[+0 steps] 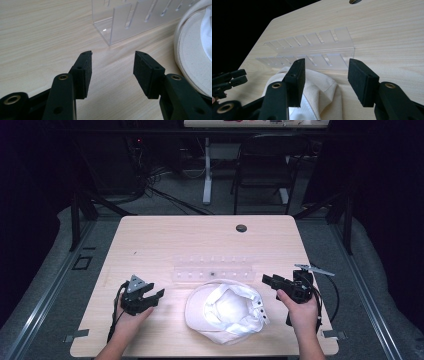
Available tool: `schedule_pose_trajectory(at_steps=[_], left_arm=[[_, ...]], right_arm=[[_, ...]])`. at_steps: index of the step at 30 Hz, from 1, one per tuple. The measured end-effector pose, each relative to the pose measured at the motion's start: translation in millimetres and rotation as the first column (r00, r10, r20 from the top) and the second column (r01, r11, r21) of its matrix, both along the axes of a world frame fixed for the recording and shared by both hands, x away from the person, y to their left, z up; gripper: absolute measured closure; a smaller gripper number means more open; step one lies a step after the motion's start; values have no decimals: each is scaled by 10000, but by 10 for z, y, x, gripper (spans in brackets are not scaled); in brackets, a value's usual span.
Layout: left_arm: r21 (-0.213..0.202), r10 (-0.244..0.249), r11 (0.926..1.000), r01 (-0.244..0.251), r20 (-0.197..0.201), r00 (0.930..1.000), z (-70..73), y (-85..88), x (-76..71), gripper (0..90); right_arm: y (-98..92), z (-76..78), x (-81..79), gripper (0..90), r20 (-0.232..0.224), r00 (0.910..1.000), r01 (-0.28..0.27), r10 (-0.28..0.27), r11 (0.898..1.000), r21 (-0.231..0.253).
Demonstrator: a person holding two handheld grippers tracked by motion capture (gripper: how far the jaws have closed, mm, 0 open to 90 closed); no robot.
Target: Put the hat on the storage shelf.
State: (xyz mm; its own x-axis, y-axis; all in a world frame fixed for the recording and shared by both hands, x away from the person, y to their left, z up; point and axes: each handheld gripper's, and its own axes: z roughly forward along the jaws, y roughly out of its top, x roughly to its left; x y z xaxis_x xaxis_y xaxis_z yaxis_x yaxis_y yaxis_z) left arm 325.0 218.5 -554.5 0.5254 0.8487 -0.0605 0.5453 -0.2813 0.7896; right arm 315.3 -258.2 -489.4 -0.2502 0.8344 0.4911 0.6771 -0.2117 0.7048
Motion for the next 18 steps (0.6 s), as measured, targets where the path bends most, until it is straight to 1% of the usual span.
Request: schedule_pose_trajectory(at_steps=[2, 4, 6, 8, 10, 11, 13, 17, 18], left_arm=[[8, -7, 10000, 7, -24, 10000, -2, -5, -1, 496], [78, -42, 10000, 42, -3, 10000, -2, -10, -2, 497], [69, -72, 10000, 72, 3, 10000, 2, -18, -9, 497], [70, -101, 9999, 100, 39, 9999, 5, -22, -14, 496], [77, -109, 9999, 109, 6, 9999, 10, -24, -15, 496], [59, -92, 9999, 91, 53, 9999, 12, -26, -14, 496], [10, -117, 9999, 117, 136, 9998, 25, -29, -21, 495], [-53, -118, 9999, 119, 193, 9997, 23, -48, -22, 495], [-15, -163, 9999, 163, 145, 9998, 25, -54, -22, 495]], right_arm=[[-4, 0, 1, 483, -55, 10000, -16, 16, 10000, 26], [-13, 6, 0, 480, -117, 9999, -67, 69, 9998, 163], [-15, 21, -6, 475, -121, 9999, -94, 96, 9998, 177], [-9, 55, -15, 469, -272, 9993, -252, 255, 9996, 131], [0, 62, -20, 466, -376, 9986, -370, 376, 9992, 168], [0, 62, -20, 466, -376, 9986, -370, 376, 9992, 168], [36, 79, -30, 465, -489, 9973, -536, 552, 9980, 332], [100, 111, -50, 462, -514, 9959, -733, 749, 9968, 314], [149, 110, -81, 460, -536, 9947, -865, 878, 9959, 251]])
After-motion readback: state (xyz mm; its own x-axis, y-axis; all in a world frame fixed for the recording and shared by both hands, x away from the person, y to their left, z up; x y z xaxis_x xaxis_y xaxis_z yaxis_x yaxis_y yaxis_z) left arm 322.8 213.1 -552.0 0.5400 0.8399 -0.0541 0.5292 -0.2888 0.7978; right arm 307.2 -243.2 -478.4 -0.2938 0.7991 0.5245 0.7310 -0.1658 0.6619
